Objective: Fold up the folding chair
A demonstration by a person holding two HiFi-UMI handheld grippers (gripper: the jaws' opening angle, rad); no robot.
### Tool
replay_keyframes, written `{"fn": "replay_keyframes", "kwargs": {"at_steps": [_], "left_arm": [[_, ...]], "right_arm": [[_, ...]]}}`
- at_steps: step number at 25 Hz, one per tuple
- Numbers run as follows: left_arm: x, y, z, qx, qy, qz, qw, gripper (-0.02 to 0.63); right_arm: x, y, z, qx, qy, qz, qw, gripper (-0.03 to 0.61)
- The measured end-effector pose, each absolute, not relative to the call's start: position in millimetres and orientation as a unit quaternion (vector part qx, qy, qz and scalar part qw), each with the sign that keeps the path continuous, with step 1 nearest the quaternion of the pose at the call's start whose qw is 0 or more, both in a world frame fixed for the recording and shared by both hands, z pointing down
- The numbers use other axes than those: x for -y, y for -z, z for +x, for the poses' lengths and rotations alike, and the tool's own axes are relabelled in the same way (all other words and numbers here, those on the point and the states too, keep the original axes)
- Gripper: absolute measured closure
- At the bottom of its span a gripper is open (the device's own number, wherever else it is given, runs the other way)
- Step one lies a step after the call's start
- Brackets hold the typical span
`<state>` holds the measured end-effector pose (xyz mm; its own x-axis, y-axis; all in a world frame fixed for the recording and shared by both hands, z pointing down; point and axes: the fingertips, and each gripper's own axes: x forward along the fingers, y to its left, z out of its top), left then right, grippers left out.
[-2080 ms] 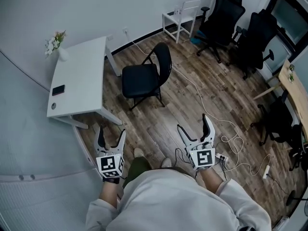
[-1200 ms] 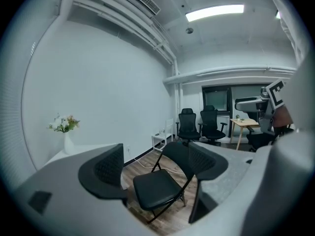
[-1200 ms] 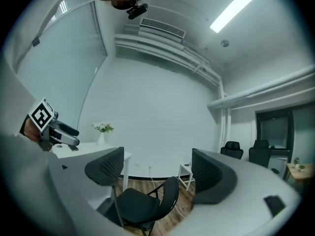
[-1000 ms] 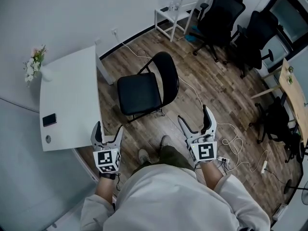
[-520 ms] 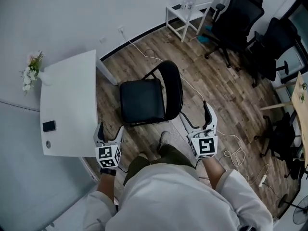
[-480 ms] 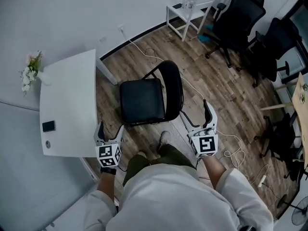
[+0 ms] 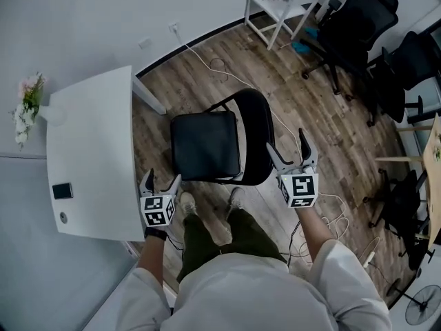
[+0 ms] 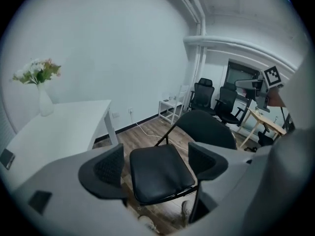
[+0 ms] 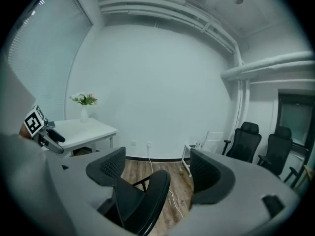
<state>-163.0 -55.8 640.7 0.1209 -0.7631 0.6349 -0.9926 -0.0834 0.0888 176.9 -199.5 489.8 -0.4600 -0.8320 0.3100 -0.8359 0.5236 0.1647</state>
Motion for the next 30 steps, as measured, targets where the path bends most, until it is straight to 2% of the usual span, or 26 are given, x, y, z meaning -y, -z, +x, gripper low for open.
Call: {"fn": "replay_keyframes", "kwargs": {"at_steps": [7,16,22,26,30], "left_arm": [[92.5,-775.4,-198.1,0.58,-0.269,0.686,0.346,0.201],[109.0,-938.6,-239.7,0.542,-0.282,0.643,0.461,0.201],[112.2,-1036.3,-245.4,0.499,-0.263,0.637,0.526,0.2],[119.6,-1089.5,-249.5,0.479,-0.242,0.627,0.564,0.2],[126.8,-1125.9,-247.5,0.45,-0.213,0.627,0.599,0.199]], "right_arm": [[268.4,-593.6,167.7,0.833,-0.073,0.484,0.256,0.15],[346.9,-695.9,149.5,0.811,-0.149,0.462,0.326,0.15],[369.9,-741.8,139.9,0.794,-0.238,0.428,0.36,0.152],[374.1,-766.5,134.6,0.769,-0.285,0.4,0.409,0.152],[383.5,-779.8,132.8,0.754,-0.34,0.385,0.409,0.16]]}}
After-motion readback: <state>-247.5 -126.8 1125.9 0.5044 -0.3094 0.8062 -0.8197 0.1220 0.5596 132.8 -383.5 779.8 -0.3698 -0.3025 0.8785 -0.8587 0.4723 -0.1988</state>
